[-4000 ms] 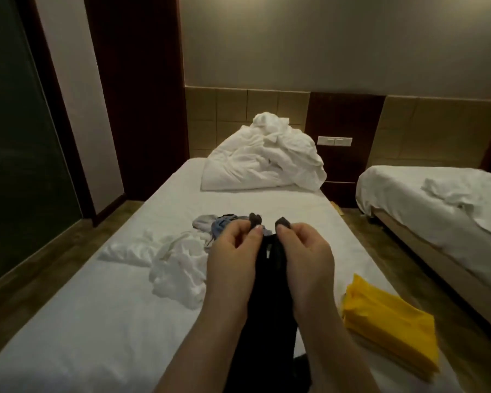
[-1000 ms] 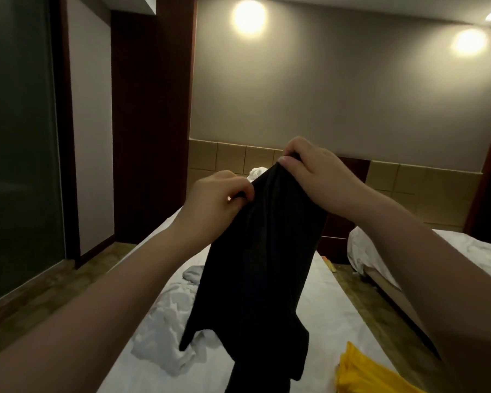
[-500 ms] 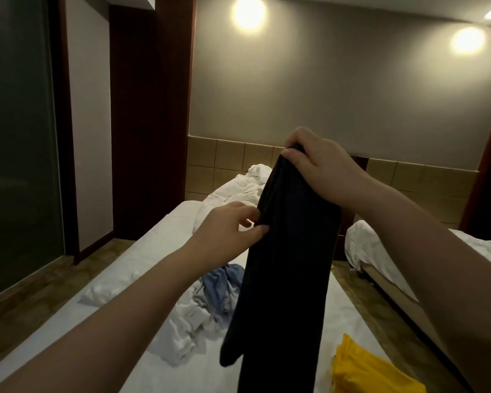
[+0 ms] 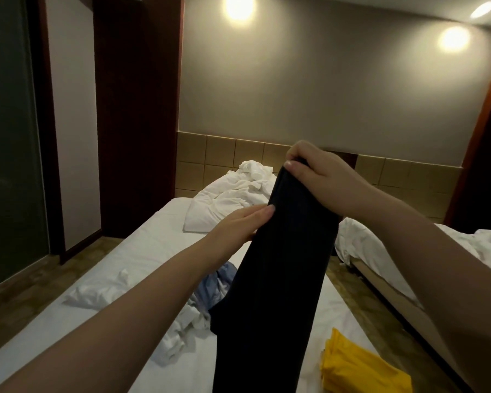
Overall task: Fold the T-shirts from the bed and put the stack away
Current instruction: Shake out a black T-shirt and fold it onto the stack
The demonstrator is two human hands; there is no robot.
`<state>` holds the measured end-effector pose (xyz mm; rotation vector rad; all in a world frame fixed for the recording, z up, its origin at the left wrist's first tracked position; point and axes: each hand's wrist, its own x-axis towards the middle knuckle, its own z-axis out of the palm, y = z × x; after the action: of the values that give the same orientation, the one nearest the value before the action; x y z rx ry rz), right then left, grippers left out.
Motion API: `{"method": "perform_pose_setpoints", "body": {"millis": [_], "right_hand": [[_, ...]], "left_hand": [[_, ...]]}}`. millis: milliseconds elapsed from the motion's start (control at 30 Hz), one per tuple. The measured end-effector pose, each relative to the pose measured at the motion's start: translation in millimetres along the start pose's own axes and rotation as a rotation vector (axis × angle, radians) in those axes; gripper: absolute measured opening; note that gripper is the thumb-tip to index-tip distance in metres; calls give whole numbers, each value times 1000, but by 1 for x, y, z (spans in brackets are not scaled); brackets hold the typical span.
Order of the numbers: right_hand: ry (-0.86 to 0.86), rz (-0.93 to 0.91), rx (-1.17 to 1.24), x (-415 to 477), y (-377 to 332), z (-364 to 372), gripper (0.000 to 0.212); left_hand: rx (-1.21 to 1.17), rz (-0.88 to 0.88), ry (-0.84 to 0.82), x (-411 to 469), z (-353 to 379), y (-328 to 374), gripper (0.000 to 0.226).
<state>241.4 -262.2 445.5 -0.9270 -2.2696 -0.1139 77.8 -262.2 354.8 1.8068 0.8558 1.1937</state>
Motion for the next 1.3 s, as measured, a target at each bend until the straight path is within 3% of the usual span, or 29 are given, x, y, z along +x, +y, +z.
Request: {"method": "perform_pose_setpoints", "body": {"millis": [133,367,600,700,800,867,967,1067,1200,1300], "right_hand": [[-37,10,26,-3,3,4,8],[-61,45,31,-8,12,5,11],[-14,60,18,-11,19,9,12],[-31,68,13,-12,20,8,12],[-62,79,-6,-14,21,11,13],[-69,91,-4,-16,24,12,12],[-81,120,12,-21,30,12,9],[-102,155,31,-25,38,11,7],[-106,180,39,-29,42,15,7],[-82,172,32,-30,43,19,6]], "left_hand": [[-78,8,67,7,5,4,26],[25,106,286,6,1,-4,33],[361,98,214,-8,-5,-36,9],[351,54,222,-17,-3,-51,16],[284,-3,259,-22,-1,-57,48],[197,-29,295,-23,-3,-58,43],[29,-73,364,-25,-7,-54,15],[-66,-82,399,-25,-15,-48,9],[153,-20,370,-24,-22,-50,6],[285,-101,320,-27,-21,-63,8]]}}
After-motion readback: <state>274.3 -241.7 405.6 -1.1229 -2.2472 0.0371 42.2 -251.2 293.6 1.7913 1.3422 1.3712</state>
